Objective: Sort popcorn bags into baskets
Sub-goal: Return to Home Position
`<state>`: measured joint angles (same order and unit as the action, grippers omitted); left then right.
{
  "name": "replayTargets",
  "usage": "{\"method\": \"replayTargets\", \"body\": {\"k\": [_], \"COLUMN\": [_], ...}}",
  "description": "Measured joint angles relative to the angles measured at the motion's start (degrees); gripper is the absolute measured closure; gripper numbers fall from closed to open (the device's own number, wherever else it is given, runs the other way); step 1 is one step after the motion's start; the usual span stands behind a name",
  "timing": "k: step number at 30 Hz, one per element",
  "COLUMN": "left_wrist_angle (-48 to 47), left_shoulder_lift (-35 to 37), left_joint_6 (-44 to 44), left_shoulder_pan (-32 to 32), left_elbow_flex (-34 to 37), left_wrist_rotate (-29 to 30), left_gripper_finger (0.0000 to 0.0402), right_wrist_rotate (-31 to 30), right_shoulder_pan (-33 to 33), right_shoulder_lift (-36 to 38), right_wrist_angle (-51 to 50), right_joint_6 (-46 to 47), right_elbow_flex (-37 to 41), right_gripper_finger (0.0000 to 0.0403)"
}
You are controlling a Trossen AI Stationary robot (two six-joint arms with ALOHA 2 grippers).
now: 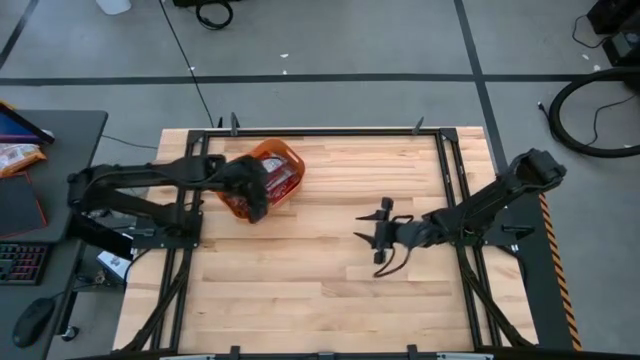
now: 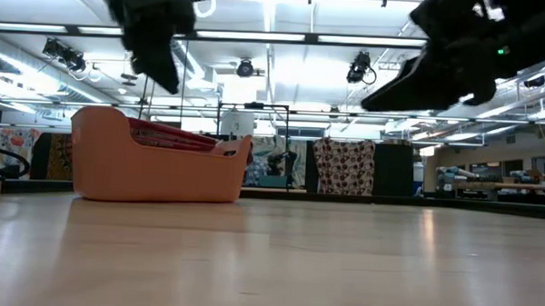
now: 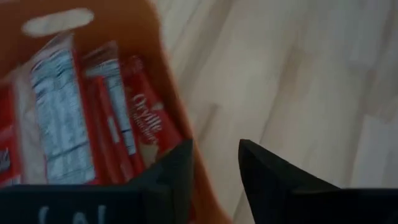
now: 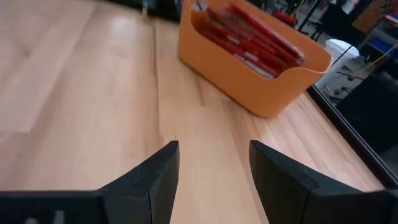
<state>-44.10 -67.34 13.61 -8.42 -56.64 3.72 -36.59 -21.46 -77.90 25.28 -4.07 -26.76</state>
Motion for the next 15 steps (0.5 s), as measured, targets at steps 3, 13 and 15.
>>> {"method": "replayTargets", "body": {"k": [3, 13, 15], "left_wrist_angle": [9.1, 40.4, 41.7], "left_shoulder_lift": [6.4, 23.4, 26.1], "left_joint_6": [1.3, 1.7, 0.6], "left_shoulder_pan": [0.3, 2.3, 2.3], "left_elbow_flex": [7.3, 29.3, 31.2], "left_wrist_rotate": [-0.4, -6.0, -6.5], "left_gripper_finger": [0.0284, 0.0327, 0.0337], "right_wrist_rotate": [2.0, 15.2, 17.3], "right_shoulder_pan": [0.3, 5.1, 6.9], "right_shoulder_lift": [3.9, 13.1, 14.3], "right_wrist_angle": [4.0, 18.1, 18.9], "right_joint_6": [0.1, 5.1, 7.0], "right_elbow_flex": [3.6, 14.5, 15.7], "right_gripper_finger": [0.0204, 0.0204, 0.0204]}}
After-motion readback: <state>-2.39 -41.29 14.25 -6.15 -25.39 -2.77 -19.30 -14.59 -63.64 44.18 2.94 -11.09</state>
